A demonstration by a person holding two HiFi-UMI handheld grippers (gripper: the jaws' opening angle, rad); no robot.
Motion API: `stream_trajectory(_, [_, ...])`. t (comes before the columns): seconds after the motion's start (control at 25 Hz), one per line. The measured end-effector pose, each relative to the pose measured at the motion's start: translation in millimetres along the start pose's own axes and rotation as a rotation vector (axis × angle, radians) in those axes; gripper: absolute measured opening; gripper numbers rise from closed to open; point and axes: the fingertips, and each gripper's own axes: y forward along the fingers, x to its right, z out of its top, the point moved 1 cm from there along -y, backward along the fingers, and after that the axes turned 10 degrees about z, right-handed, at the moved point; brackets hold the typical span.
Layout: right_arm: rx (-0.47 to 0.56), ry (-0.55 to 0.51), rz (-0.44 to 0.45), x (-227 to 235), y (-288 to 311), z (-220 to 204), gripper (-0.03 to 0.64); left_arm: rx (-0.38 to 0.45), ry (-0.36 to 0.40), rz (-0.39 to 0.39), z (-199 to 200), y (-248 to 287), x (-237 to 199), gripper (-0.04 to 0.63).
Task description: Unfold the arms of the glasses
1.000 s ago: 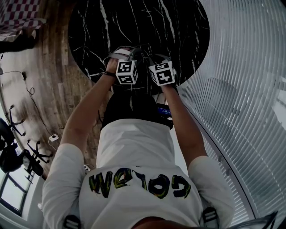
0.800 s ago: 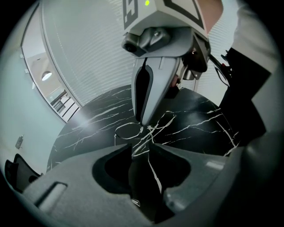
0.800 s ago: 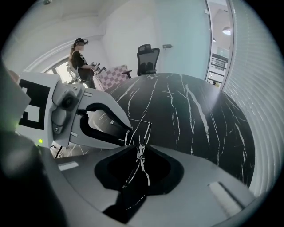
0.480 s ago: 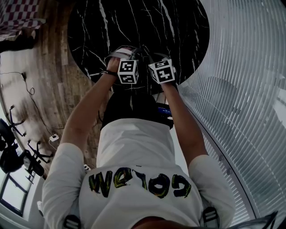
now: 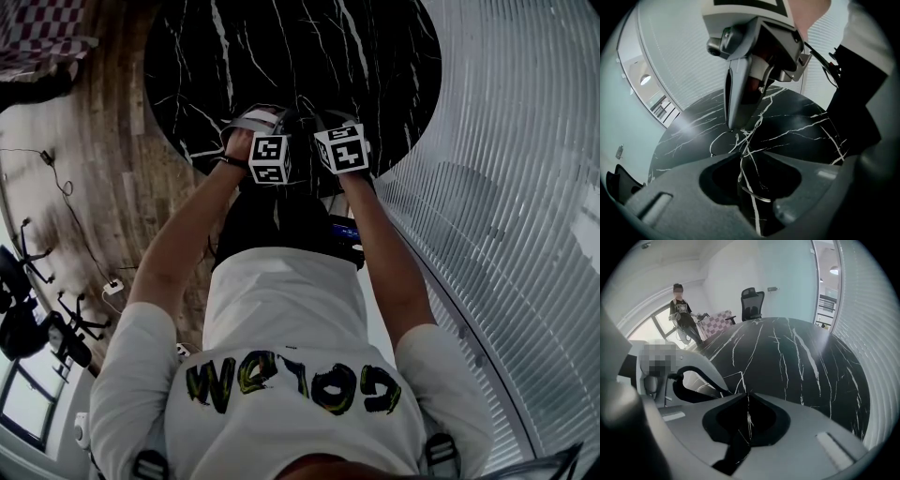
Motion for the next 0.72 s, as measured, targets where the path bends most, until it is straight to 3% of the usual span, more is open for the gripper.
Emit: stream_trajectory(0.72, [0.027, 0.052, -0.017, 6.1, -2.3, -0.7, 0.012, -0.035, -0.037, 0.010, 0.5, -12.8, 27.9, 0.117])
